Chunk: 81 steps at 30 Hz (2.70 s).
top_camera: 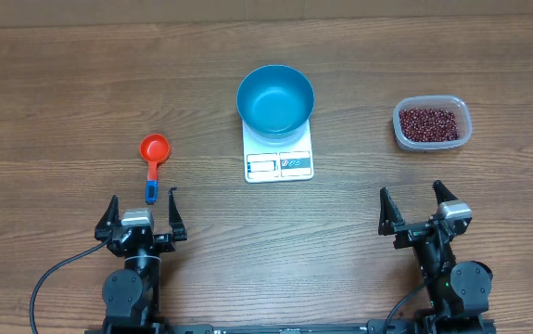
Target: Scoop item into bowl and weigh 150g on scale
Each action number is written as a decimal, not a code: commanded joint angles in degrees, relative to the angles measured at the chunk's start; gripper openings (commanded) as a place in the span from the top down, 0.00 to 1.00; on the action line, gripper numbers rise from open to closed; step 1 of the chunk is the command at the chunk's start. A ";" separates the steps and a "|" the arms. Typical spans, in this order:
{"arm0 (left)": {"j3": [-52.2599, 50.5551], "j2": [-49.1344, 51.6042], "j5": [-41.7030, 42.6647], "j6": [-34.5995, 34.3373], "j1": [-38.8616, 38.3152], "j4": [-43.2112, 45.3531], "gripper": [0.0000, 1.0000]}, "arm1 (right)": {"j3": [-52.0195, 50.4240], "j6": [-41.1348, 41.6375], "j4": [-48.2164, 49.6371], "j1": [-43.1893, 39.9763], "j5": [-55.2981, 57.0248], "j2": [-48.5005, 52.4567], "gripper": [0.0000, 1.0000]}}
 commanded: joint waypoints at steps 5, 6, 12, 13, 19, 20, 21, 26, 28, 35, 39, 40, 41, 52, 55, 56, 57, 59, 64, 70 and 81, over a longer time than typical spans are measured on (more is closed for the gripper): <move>-0.24 -0.50 0.46 0.46 0.61 -0.02 0.00 | -0.61 0.17 0.17 0.26 0.42 -0.57 0.00; -0.24 -0.50 0.46 0.46 0.61 -0.02 0.00 | -0.61 0.15 0.17 0.26 0.42 -0.57 0.00; -0.24 -0.50 0.46 0.46 0.61 -0.02 0.00 | -0.61 0.15 0.17 0.26 0.42 -0.57 0.00; -0.24 -0.50 0.46 0.46 0.61 -0.02 0.00 | -0.61 0.15 0.17 0.26 0.42 -0.57 0.00; -0.24 -0.50 0.46 0.46 0.61 -0.02 0.01 | -0.61 0.15 0.17 0.26 0.42 -0.57 0.00; -0.24 -0.50 0.46 0.46 0.61 -0.02 0.01 | -0.61 0.15 0.17 0.26 0.42 -0.57 0.00; -0.24 -0.50 0.46 0.46 0.61 -0.02 0.01 | -0.61 0.15 0.17 0.26 0.42 -0.57 0.00; -0.24 -0.50 0.46 0.46 0.61 -0.02 0.01 | -0.61 0.15 0.17 0.26 0.42 -0.57 0.00; -0.24 -0.50 0.46 0.46 0.61 -0.02 0.01 | -0.61 0.15 0.17 0.26 0.39 -0.57 0.00; -0.24 -0.50 0.46 0.46 0.61 -0.02 0.01 | -0.61 0.15 0.17 0.26 0.39 -0.57 0.00; -0.24 -0.50 0.46 0.46 0.61 -0.02 0.00 | -0.61 0.15 0.17 0.26 0.39 -0.57 0.00; -0.24 -0.50 0.46 0.46 0.61 -0.02 0.00 | -0.61 0.15 0.17 0.26 0.42 -0.57 0.00; -0.24 -0.50 0.46 0.46 0.61 -0.02 0.00 | -0.61 0.15 0.17 0.26 0.42 -0.57 0.00; -0.24 -0.50 0.46 0.46 0.61 -0.02 0.01 | -0.61 0.15 0.17 0.26 0.39 -0.57 0.00; -0.24 -0.50 0.48 0.42 0.61 0.00 0.00 | -0.61 0.15 0.17 0.26 0.42 -0.57 0.00; -0.24 -0.50 0.46 0.42 0.61 0.00 0.01 | -0.61 0.15 0.17 0.26 0.42 -0.57 0.00; -0.24 -0.50 0.46 0.42 0.61 0.00 0.00 | -0.61 0.15 0.17 0.26 0.42 -0.57 0.00; -0.24 -0.50 0.48 0.42 0.61 0.00 0.01 | -0.61 0.15 0.17 0.26 0.42 -0.57 0.00; -0.24 -0.50 0.52 0.26 0.61 0.00 0.00 | -0.61 0.15 0.17 0.26 0.42 -0.57 0.00; -0.24 -0.50 0.55 0.22 0.61 0.02 0.01 | -0.61 0.15 0.17 0.26 0.42 -0.57 0.00; -0.24 -0.50 2.01 -1.73 0.61 0.02 0.00 | -0.61 0.15 0.17 0.26 0.39 -0.57 0.00</move>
